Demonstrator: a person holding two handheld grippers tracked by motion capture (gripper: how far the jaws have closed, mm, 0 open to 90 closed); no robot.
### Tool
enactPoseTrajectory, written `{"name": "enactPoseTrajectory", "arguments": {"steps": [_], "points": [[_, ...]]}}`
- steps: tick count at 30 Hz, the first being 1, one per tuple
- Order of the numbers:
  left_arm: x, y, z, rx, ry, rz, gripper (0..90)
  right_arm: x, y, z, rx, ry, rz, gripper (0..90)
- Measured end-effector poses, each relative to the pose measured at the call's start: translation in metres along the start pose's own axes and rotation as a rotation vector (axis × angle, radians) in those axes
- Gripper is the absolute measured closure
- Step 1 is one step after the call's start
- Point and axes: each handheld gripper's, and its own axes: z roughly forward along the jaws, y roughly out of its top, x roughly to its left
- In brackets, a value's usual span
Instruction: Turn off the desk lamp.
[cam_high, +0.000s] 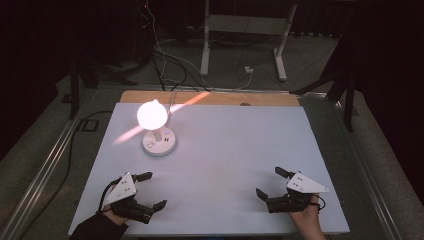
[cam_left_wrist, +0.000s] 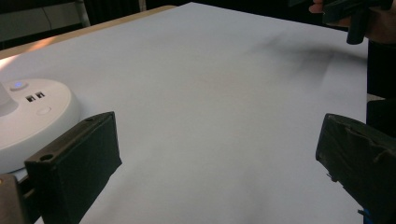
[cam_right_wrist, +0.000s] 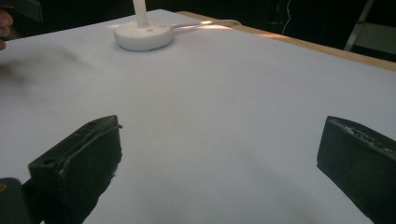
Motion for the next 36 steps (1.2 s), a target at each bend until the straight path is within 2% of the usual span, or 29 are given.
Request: {"name": "enactPoseTrajectory", "arguments": {"steps": [17,22,24,26,29,34,36], "points": [[-0.0009,0.0002,0.0008,0.018,-0.012,0.014,0.4,-0.0019,0.0018,-0.0024,-0.010,-0.019,0.000,0.0],[-0.0008,0.0004,-0.0009,0.014,-0.022,0.008,0.4,-0.0009,0.0026,-0.0023,-0.016,-0.022,-0.007,0.0],[-0.0011,-0.0002,-0.0006,0.025,-0.029,-0.001,0.4,-0.0002,0.0035,-0.0020,-0.026,-0.044,-0.017,0.0],[-0.0012,0.0000,-0.0011,0.025,-0.028,-0.001,0.4,-0.0004,0.0043,-0.0022,-0.042,-0.044,-0.012,0.0],[-0.0007,0.0017,-0.0030,0.011,-0.027,-0.010,0.4,-0.0006,0.0042,-0.0018,-0.041,-0.047,-0.012,0.0],[-0.0011,0.0042,-0.0024,0.025,-0.026,0.004,0.4,0.0009,0.0045,-0.0013,-0.035,-0.044,-0.020,0.0],[-0.0023,0.0068,-0.0021,0.027,-0.015,0.029,0.4,0.0010,0.0051,-0.0024,-0.041,-0.043,-0.032,0.0]]}}
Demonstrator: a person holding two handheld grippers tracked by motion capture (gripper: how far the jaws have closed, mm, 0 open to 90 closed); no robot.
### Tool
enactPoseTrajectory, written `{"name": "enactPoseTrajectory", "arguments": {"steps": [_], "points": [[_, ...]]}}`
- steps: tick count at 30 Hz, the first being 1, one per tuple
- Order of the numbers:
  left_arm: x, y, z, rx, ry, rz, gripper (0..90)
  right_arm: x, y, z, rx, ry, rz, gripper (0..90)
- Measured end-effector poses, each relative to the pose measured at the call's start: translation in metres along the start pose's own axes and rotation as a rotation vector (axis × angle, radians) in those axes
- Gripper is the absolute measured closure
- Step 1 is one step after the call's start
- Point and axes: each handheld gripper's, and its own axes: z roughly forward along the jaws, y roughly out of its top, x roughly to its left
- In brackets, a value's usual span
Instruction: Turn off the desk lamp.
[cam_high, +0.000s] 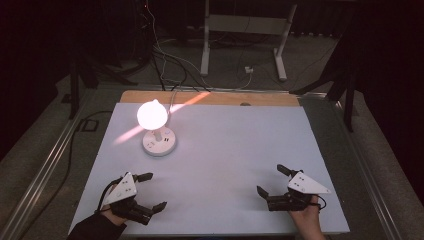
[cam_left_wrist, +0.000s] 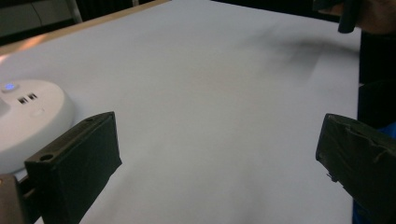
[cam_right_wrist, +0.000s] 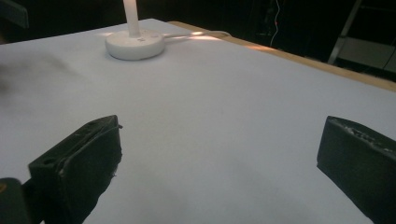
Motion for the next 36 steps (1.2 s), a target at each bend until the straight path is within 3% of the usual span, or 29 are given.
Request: {"name": "enactPoseTrajectory", "arguments": {"steps": [8,22,28,36], "points": [[-0.001,0.010,0.000,-0.005,0.038,0.011,0.4,-0.001,0.000,-0.003,-0.021,-0.008,0.017,0.0],[0.009,0.026,0.002,-0.030,0.075,-0.034,0.4,0.000,0.000,-0.002,-0.017,0.001,0.016,0.0],[0.016,0.033,0.005,-0.044,0.115,-0.054,0.4,0.001,0.000,-0.001,-0.012,0.003,0.016,0.0],[0.023,0.038,0.015,-0.026,0.179,-0.083,0.4,0.001,0.000,-0.001,-0.010,0.005,0.013,0.0]]}}
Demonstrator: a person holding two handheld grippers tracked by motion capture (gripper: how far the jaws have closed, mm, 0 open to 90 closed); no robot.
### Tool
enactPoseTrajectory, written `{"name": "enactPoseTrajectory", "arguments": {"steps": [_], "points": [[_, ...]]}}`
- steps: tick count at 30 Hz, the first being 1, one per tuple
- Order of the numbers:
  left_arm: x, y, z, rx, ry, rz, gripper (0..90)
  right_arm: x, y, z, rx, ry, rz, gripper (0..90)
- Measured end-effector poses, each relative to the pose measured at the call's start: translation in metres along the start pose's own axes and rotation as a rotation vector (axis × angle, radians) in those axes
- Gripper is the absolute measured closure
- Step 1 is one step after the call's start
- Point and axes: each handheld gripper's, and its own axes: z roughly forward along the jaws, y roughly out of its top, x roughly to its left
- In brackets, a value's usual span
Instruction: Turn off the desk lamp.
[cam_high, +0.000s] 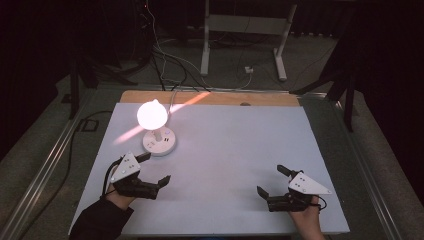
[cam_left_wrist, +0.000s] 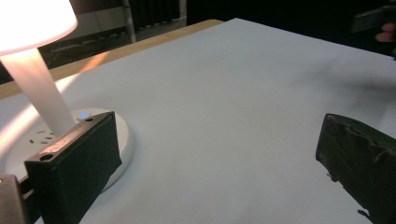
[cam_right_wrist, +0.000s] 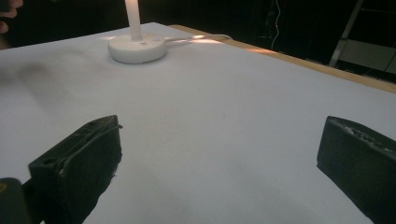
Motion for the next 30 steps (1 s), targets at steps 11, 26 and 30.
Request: {"name": "enactPoseTrajectory", "arguments": {"steps": [11,26,30], "points": [[0.009,0.000,0.017,0.022,0.053,-0.043,0.4,0.000,0.000,0.001,0.004,0.008,-0.003,0.0],[0.023,0.000,0.038,0.052,0.122,-0.082,0.5,0.000,0.000,0.000,0.000,0.006,-0.001,0.0],[0.027,0.000,0.044,0.062,0.130,-0.093,0.5,0.000,0.000,0.000,0.000,0.007,0.003,0.0]]}}
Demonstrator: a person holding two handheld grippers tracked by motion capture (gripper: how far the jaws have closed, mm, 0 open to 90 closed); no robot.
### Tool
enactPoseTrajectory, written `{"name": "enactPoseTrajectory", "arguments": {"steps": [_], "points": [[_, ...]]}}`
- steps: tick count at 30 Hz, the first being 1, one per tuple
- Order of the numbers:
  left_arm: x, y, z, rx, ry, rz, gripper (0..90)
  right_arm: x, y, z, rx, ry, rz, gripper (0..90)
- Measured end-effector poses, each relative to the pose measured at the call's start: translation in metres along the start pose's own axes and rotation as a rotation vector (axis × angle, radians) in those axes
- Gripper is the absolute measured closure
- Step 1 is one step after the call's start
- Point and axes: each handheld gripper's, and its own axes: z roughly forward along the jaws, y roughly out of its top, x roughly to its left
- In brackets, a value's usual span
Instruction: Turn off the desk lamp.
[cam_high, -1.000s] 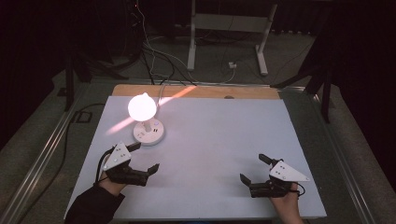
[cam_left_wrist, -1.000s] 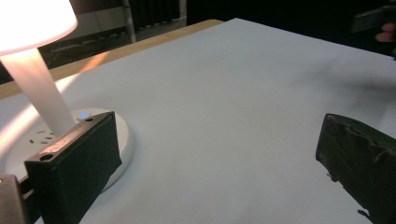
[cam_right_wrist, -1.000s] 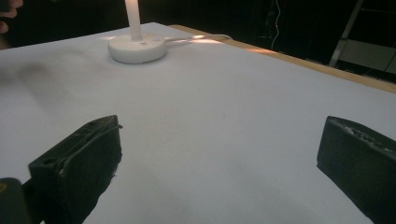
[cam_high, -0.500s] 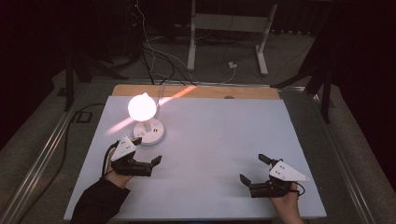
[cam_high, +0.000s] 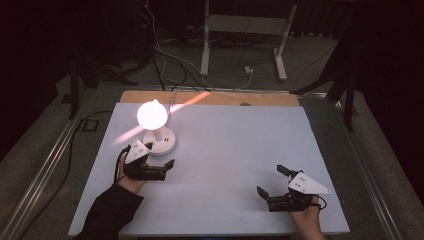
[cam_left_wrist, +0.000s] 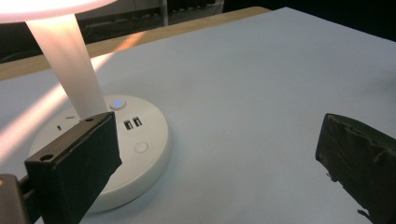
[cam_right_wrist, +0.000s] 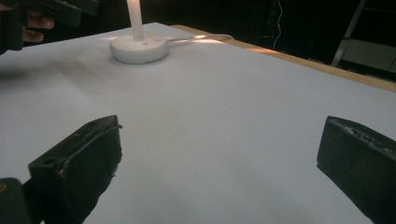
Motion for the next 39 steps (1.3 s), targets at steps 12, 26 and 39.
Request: {"name": "enactPoseTrajectory", "arguments": {"steps": [12,26,39], "points": [[0.011,0.005,0.018,0.031,0.073,-0.071,0.5,0.000,0.000,0.000,0.000,0.005,0.003,0.0],[0.015,0.006,0.031,0.042,0.144,-0.056,35.9,-0.001,0.000,0.000,0.000,0.012,0.012,0.0],[0.022,0.001,0.041,0.093,0.228,-0.034,82.8,-0.001,0.000,-0.001,-0.003,0.012,0.009,0.0]]}}
